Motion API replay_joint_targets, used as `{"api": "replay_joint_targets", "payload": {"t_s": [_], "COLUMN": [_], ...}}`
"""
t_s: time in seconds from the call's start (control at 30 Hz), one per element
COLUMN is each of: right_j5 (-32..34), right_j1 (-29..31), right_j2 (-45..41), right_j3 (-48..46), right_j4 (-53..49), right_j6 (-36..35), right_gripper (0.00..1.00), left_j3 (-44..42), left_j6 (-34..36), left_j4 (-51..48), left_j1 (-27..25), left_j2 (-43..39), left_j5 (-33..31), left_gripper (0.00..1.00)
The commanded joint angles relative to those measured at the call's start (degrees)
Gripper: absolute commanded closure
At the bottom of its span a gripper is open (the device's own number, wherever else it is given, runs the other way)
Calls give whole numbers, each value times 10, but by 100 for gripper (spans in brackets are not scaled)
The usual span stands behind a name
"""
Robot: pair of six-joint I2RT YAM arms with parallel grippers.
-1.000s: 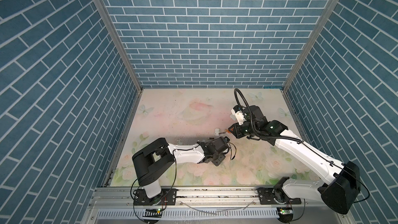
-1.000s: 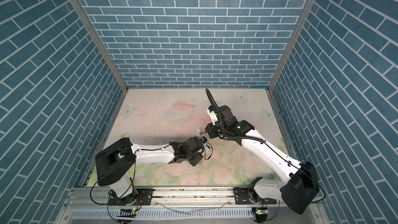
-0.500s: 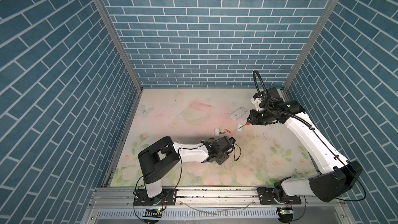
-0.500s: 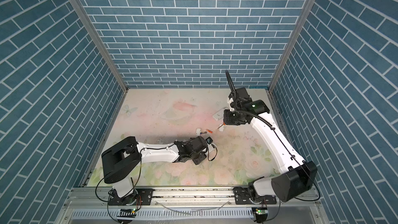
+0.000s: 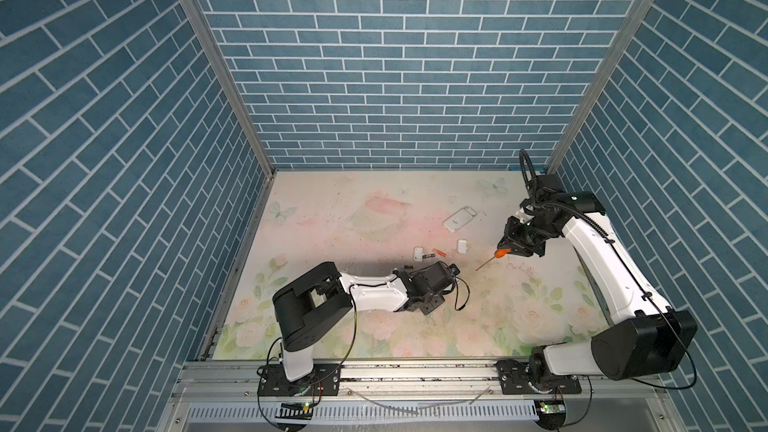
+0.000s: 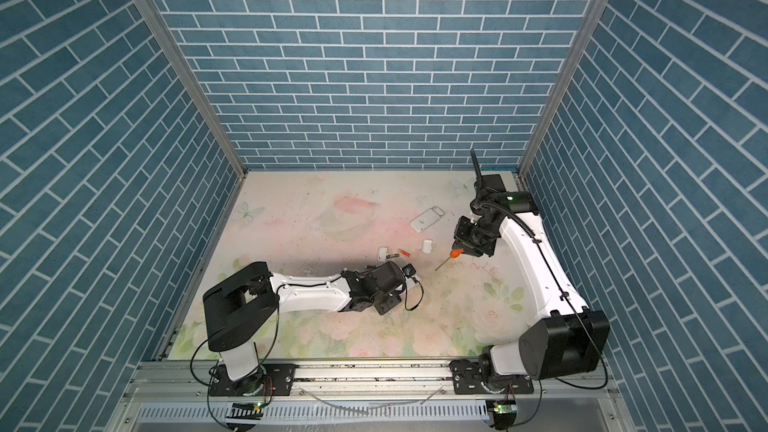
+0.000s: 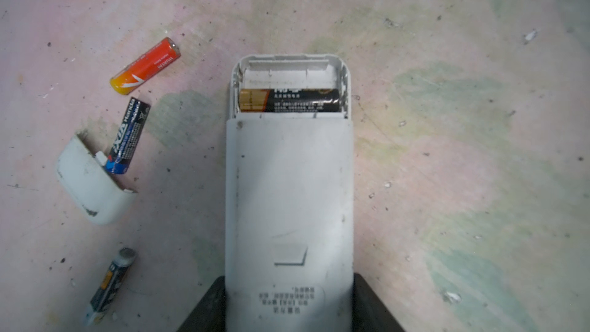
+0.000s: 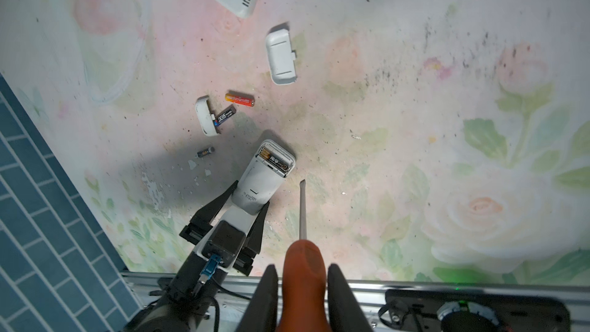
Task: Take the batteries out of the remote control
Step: 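Raise the screwdriver with the right gripper away from the remote, then lower the screwdriver tip into the remote beside the gold-ended battery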
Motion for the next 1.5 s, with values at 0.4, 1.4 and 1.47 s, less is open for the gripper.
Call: {"api": "replay_joint_targets", "payload": {"t_s": [0.4, 1.4, 1.47], "right_j5": [-75, -33, -32], "right_j1": [-41, -44, -44], "right_j2": [-9, 1, -3], "right_j3": [-98, -173, -175], "right_j4": [47, 155, 153], "right_j6": [308, 349, 353], "right_gripper": [100, 100, 100], "left_j3": [-40, 16, 14], "left_j6": [58, 83, 82], "left_j4": [-29, -71, -68], "left_j1": [-18, -25, -25], "left_j2": [26, 55, 55], "left_j5": [-21, 88, 89], "left_gripper": [73, 73, 73]}}
